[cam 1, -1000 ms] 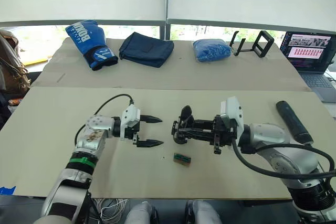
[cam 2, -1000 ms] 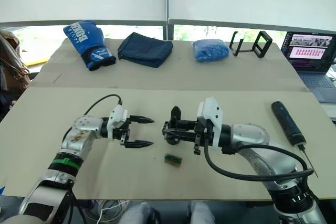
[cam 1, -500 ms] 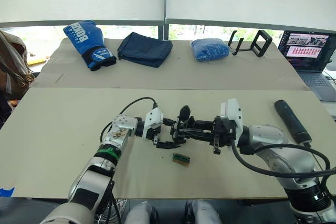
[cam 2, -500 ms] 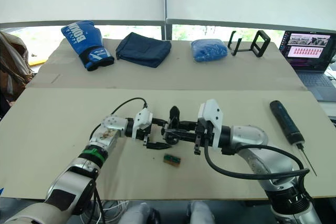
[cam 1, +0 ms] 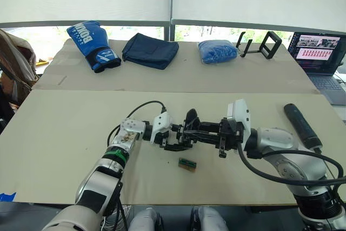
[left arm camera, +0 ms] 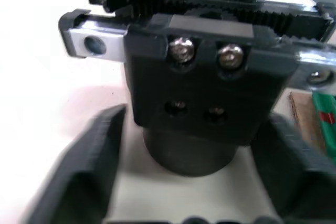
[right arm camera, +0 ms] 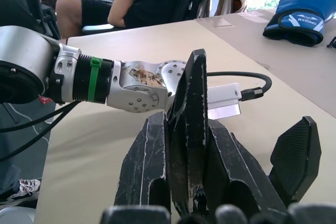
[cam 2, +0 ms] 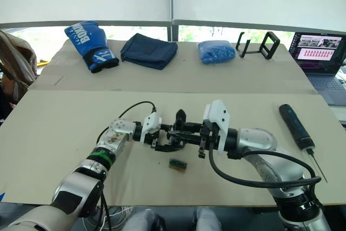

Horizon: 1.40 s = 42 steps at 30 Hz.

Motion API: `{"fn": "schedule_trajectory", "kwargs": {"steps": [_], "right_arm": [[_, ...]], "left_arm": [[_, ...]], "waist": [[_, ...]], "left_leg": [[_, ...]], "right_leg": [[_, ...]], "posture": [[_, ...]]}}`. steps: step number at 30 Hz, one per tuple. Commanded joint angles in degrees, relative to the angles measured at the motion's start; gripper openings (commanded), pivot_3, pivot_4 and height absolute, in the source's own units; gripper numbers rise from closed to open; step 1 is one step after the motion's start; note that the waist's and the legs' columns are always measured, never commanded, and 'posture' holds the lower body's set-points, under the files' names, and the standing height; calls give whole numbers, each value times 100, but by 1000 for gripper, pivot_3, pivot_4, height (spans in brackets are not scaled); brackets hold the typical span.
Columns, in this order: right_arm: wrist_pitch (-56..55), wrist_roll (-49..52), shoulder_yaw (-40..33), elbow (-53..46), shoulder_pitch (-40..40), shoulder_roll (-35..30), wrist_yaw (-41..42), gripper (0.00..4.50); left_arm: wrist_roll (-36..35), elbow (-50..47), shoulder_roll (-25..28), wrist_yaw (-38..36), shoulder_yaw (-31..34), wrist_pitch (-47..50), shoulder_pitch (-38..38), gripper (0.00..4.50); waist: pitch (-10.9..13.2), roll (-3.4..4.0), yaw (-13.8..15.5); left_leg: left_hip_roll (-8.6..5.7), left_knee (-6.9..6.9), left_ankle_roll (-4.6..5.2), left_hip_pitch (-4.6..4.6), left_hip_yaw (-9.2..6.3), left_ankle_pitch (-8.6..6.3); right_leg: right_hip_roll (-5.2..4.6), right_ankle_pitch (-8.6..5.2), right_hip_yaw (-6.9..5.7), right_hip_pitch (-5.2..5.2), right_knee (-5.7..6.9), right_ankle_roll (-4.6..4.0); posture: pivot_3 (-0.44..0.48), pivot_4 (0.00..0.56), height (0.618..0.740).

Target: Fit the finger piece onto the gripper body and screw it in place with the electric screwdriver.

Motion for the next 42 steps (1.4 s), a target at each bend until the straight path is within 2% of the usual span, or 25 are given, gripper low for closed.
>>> {"fn": "schedule_trajectory", "kwargs": {"steps": [1,16,23,42], "right_arm": [[-255,-19,-163,-196,-143,120,16,434],[-1555,-1104,334,1122,-356,488,875,434],[-1550,-1201,368,1369,-451,520,1079,434],[-1411,-1367,500,1463,-335,717,992,434]], "left_arm": [[26,-56,-34,17,30,-100,-64,2294],[132,-193,-19,82,-6,-88,-57,2294],[180,-187,22,93,-31,-45,-48,2294],[225,-241,73,136,-78,57,83,2294]], "waist": [[0,0,-1],[0,0,-2],[0,0,-8],[0,1,-20]], "left_leg": [[0,1,0,0,0,0],[-1,17,4,-1,0,-2],[1,19,4,-1,0,-2],[1,22,4,0,0,-2]], "right_leg": [[0,0,0,0,1,0],[1,1,-1,4,7,2],[1,1,-1,4,9,3],[1,1,-1,4,12,2]], "posture": [[0,150,740],[0,150,740],[0,150,740],[0,150,740]]}}
